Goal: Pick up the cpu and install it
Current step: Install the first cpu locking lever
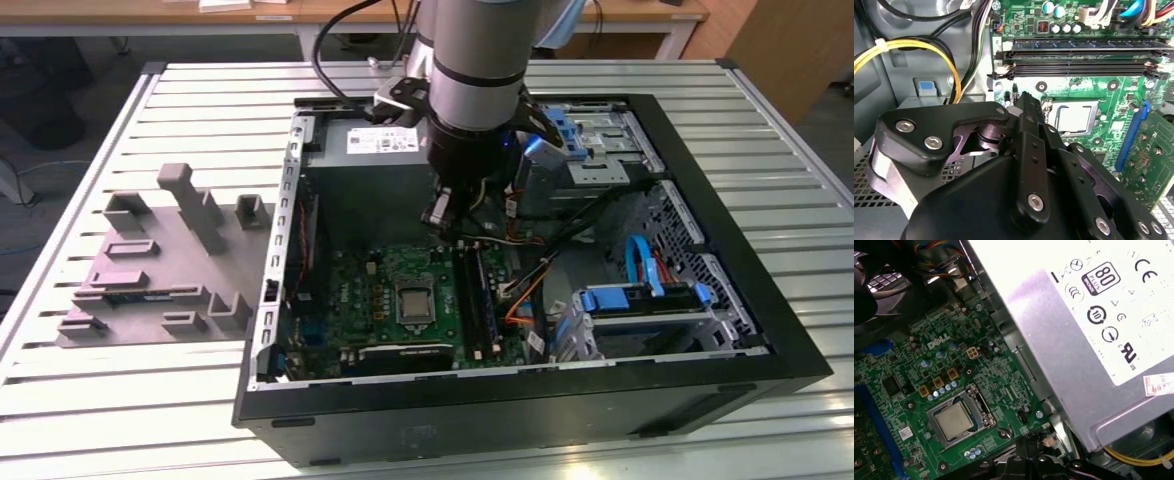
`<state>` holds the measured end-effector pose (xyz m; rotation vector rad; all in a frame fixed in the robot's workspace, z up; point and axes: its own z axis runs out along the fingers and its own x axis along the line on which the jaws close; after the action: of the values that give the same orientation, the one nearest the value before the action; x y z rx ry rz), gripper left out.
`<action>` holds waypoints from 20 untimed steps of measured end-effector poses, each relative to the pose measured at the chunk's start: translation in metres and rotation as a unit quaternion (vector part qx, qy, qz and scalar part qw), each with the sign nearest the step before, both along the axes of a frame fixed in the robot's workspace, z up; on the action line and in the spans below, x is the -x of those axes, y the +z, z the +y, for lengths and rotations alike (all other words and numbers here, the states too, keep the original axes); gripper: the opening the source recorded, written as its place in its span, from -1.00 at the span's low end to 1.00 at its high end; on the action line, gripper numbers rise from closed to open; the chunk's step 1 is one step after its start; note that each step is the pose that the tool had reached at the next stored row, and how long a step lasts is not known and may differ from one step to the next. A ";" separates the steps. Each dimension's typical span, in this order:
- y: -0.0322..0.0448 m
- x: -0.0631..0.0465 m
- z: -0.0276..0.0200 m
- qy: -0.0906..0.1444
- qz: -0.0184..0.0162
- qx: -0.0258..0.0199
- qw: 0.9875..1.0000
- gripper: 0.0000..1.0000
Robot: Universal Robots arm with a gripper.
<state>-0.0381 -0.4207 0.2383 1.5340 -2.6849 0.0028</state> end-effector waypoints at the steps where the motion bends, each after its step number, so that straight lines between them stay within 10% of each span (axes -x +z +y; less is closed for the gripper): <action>1: -0.0005 0.001 0.0007 0.000 0.000 0.000 1.000 -0.79; 11: -0.0016 0.005 0.0014 0.017 0.000 0.005 1.000 -0.79; 20: -0.0016 0.009 -0.0123 0.027 0.000 0.005 1.000 -0.79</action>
<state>-0.0470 -0.4331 0.2366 1.6040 -2.6382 0.0183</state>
